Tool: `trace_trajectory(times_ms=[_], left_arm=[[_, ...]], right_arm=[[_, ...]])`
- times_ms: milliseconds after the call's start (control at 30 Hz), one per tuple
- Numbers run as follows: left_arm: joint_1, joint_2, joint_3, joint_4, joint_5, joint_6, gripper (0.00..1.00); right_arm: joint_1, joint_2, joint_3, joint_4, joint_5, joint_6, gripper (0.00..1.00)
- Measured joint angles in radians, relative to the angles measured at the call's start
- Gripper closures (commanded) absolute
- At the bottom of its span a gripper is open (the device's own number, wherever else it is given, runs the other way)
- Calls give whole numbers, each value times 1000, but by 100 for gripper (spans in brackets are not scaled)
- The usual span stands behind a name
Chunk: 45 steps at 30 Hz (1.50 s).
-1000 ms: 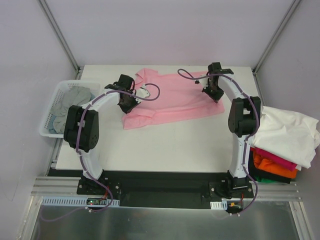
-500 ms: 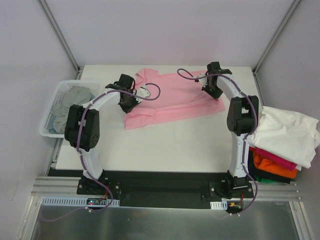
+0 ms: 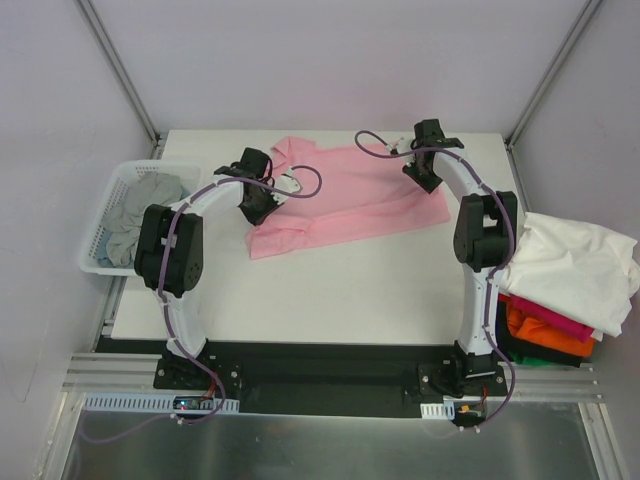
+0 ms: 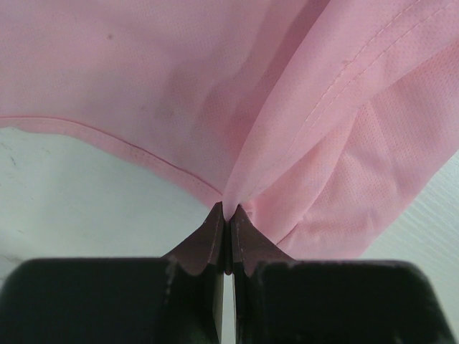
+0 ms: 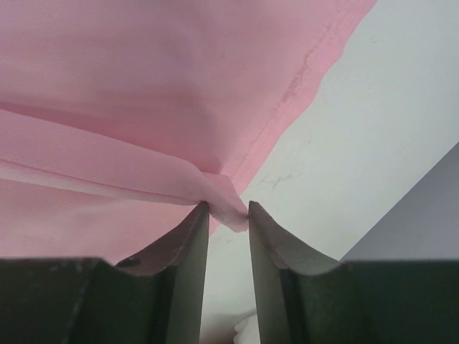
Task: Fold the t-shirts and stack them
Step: Fold the flattened tshirt in 1/3 of the way
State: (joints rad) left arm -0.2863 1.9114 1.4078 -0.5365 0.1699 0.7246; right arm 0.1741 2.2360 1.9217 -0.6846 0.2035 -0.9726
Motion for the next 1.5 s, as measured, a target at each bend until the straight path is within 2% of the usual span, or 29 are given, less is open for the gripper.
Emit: trace_trajectory(times_ms=[67,100,200,333,733,1067,1500], left_arm=[[0,1,0,0,-5,-2,100],[0,1,0,0,-6,-2,100],[0,2,4,0,-14,-3,100],[0,12,16,0,-18,-4,100],[0,71,100,0,-39,-14,100],[0,69,105,0,-53,-7,100],[-1,-49,97,-2,-98,19,100]], right_arm=[[1,0,0,11,8,1,64],[1,0,0,17,13,1,57],[2,0,0,31,26,3,50],[2,0,-2,53,42,3,47],[4,-29,-85,86,49,3,46],[5,-32,-144,99,68,3,46],[5,-32,-185,120,73,3,46]])
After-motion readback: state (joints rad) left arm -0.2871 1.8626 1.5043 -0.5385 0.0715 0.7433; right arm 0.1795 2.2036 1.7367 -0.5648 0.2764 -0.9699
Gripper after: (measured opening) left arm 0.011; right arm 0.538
